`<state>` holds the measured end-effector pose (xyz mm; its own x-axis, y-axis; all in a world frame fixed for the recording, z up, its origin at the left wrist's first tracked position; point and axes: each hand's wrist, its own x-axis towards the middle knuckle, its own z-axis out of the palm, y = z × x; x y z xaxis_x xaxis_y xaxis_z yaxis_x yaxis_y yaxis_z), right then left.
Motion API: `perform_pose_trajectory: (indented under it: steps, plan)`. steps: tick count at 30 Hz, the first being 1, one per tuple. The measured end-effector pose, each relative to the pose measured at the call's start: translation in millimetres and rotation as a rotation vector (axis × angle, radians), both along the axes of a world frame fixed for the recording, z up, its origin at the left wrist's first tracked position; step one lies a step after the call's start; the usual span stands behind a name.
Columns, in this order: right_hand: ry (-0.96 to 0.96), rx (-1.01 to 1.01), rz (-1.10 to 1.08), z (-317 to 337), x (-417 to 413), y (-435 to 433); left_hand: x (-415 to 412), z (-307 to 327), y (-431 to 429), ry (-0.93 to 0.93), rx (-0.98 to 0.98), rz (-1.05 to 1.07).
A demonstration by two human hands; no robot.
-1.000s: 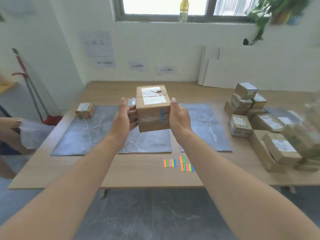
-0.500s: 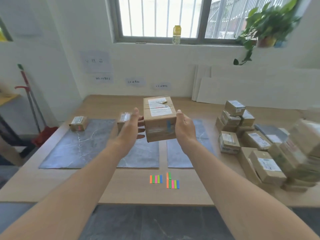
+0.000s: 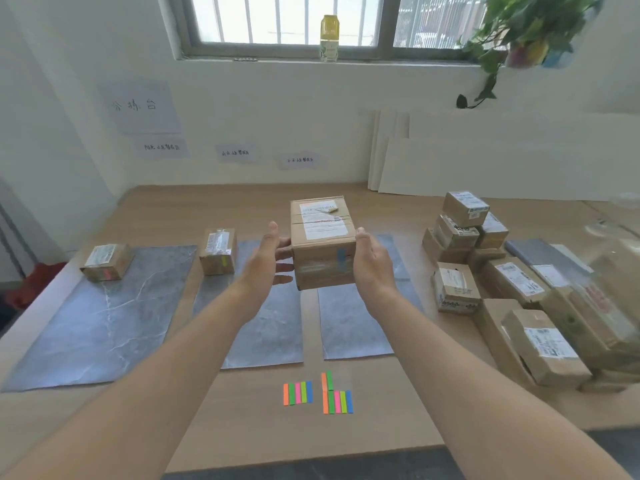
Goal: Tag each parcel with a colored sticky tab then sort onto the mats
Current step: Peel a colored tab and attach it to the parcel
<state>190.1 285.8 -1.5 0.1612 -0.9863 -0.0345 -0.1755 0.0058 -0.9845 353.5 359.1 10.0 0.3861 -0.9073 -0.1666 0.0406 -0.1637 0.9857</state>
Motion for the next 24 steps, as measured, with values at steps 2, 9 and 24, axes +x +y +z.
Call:
perform_pose_trajectory:
  steps: [2, 9, 24]
  plan:
    - [0.012, 0.018, -0.021, -9.6, 11.5, -22.2, 13.1, -6.0, -26.5, 0.018, 0.013, -0.028]
    - [0.042, 0.084, -0.079, -42.0, 47.7, -93.1, 52.2, -34.8, -106.8, 0.034, 0.078, -0.094]
    - [0.083, 0.34, -0.04, -162.4, 62.4, -249.2, 42.7, -149.5, -257.0, 0.137, 0.251, 0.002]
